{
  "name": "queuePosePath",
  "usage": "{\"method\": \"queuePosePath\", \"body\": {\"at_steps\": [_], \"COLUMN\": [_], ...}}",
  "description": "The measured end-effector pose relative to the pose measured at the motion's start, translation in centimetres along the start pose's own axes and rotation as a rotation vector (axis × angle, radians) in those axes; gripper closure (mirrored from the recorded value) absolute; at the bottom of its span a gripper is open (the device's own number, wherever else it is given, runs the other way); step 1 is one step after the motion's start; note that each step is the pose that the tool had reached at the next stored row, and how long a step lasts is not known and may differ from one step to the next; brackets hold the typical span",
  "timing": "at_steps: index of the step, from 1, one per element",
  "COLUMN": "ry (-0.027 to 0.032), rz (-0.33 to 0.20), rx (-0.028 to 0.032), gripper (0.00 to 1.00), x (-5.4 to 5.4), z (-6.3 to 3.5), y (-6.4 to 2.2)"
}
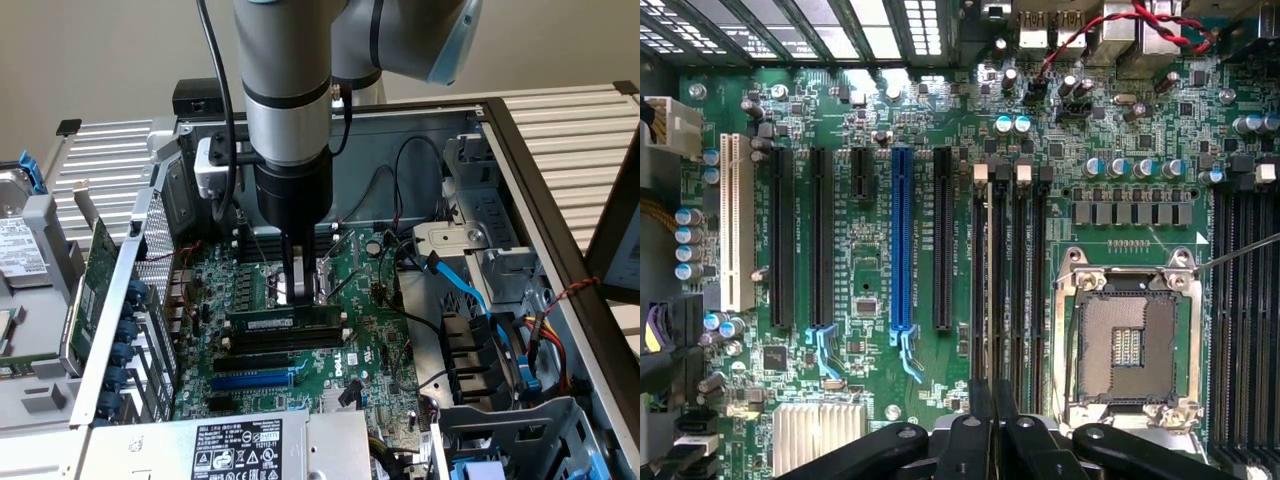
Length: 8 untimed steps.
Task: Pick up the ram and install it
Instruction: 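Insert the ram into the slot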
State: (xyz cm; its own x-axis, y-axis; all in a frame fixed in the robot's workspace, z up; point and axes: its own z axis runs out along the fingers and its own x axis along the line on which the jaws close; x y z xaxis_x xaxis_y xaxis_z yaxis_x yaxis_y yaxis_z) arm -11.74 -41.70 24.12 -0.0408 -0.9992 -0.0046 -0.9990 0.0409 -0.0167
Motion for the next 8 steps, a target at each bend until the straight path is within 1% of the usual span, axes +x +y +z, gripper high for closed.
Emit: {"method": "queuePosePath", "body": {"at_steps": [8], "ry": [0.0], "rz": [0.004], "rx": [0.0], "gripper": [0.88], "x": [0.15], "z": [0.06], "y": [0.04]}}
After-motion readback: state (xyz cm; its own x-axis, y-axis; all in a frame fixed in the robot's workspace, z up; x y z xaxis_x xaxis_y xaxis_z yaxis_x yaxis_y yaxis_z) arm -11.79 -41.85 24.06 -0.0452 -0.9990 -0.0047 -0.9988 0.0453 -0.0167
